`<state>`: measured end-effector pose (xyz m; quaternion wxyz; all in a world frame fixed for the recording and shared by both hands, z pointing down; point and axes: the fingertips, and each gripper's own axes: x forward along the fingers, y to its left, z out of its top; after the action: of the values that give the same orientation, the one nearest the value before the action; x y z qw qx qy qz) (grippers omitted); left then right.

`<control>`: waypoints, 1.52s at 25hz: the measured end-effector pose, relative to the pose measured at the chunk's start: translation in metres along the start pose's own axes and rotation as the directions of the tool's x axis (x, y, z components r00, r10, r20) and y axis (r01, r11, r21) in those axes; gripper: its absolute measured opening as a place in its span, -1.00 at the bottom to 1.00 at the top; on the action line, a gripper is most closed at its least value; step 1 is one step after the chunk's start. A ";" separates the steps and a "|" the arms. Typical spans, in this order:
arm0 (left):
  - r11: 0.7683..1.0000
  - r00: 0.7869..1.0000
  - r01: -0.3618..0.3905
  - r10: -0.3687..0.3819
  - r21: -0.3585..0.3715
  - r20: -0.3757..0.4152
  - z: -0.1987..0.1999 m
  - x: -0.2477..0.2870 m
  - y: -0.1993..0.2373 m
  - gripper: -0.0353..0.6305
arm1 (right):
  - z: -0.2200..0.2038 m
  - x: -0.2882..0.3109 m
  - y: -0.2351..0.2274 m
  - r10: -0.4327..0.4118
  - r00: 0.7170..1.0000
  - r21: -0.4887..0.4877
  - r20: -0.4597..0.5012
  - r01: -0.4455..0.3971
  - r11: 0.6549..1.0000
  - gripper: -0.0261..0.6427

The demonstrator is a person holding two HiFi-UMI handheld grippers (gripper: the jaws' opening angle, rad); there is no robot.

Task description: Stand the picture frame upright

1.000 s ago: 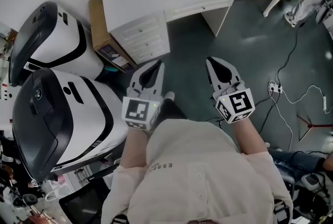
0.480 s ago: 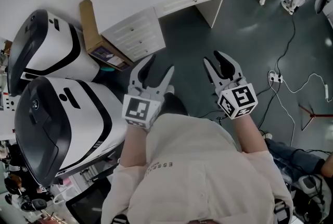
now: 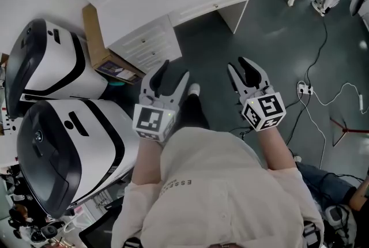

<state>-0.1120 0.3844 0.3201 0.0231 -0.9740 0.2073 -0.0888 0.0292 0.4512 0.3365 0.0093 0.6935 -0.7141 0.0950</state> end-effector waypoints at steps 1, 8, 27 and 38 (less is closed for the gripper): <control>1.000 1.000 0.001 -0.001 -0.006 0.000 0.000 0.008 0.010 -0.25 | 0.001 0.011 -0.004 -0.002 1.000 -0.002 -0.007 0.002 1.000 -0.46; 0.998 1.000 -0.013 0.013 -0.066 -0.007 0.007 0.083 0.094 -0.25 | 0.022 0.112 -0.037 0.003 0.998 -0.019 -0.058 -0.004 1.000 -0.46; 0.999 0.999 0.000 -0.003 -0.051 -0.048 0.024 0.268 0.296 -0.25 | 0.060 0.374 -0.136 0.005 0.988 -0.014 -0.156 -0.007 1.000 -0.46; 0.978 0.985 -0.169 0.162 -0.122 -0.066 0.015 0.331 0.330 -0.25 | 0.041 0.468 -0.202 0.154 0.946 0.032 -0.286 -0.151 0.988 -0.46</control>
<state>0.0559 -0.0513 0.3329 -0.0376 -0.9499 0.2937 -0.1001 0.2166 -0.0216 0.3885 0.1023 0.6151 -0.7562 0.1984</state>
